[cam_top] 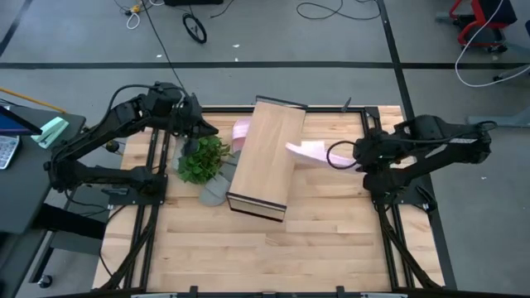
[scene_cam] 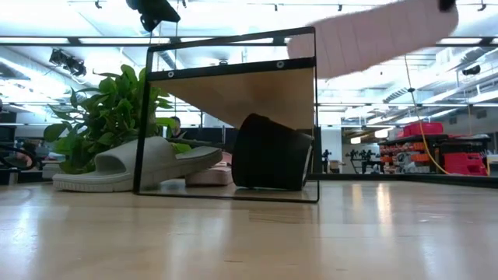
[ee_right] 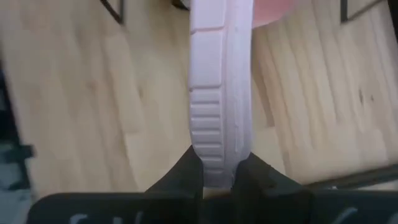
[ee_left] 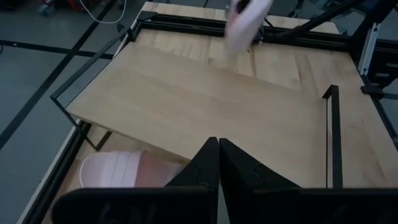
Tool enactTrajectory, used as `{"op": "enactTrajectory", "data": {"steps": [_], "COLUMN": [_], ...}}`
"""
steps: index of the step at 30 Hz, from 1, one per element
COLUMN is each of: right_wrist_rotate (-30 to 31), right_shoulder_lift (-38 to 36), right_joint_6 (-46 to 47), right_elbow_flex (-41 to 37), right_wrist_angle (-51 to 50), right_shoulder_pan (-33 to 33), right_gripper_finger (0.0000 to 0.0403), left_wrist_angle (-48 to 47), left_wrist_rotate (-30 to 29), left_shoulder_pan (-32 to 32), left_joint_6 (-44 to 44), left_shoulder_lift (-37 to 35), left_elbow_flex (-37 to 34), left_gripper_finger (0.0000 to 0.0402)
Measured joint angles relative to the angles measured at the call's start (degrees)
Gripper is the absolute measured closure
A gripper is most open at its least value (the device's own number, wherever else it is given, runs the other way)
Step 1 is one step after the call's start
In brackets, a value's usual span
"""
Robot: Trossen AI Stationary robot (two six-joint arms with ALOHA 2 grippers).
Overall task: Pick and place slides into the shelf
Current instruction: Put the bottom pink slide on the shelf
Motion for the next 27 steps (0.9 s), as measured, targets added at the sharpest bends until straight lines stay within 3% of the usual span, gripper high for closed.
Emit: {"op": "enactTrajectory", "data": {"steps": [2, 5, 9, 12, 21, 27], "right_wrist_rotate": [0.9, 8.3, 19.6, 24.6, 34.7, 37.8], "right_shoulder_lift": [0.8, 2.3, 5.4, 7.9, 16.6, 21.5], "right_joint_6": [-0.4, -3.1, -12.9, -20.9, -40.3, -39.6], "right_elbow_flex": [3.3, 7.0, 9.8, 10.5, 10.5, 10.5], "right_wrist_angle": [0.3, 0.1, 0.2, 1.0, 11.1, 24.5], "right_shoulder_pan": [0.1, 0.0, -1.5, -3.2, -9.6, -15.0], "right_gripper_finger": [0.0348, 0.0348, 0.0348, 0.0348, 0.0348, 0.0348], "left_wrist_angle": [0.0, 0.4, 2.2, 3.6, 4.8, 5.4], "left_wrist_rotate": [0.0, 0.0, 0.0, 0.0, 0.0, 0.0], "left_shoulder_pan": [-0.1, 0.0, 0.0, 0.0, 0.0, 0.0], "left_joint_6": [0.0, 0.0, 0.4, 0.5, 0.0, 0.0], "left_shoulder_lift": [0.0, -0.1, -0.1, -0.1, -0.1, -0.1], "left_elbow_flex": [0.0, 0.0, 0.0, 0.0, 0.0, 0.0], "left_gripper_finger": [0.0381, 0.0383, 0.0389, 0.0388, 0.0379, 0.0389]}}
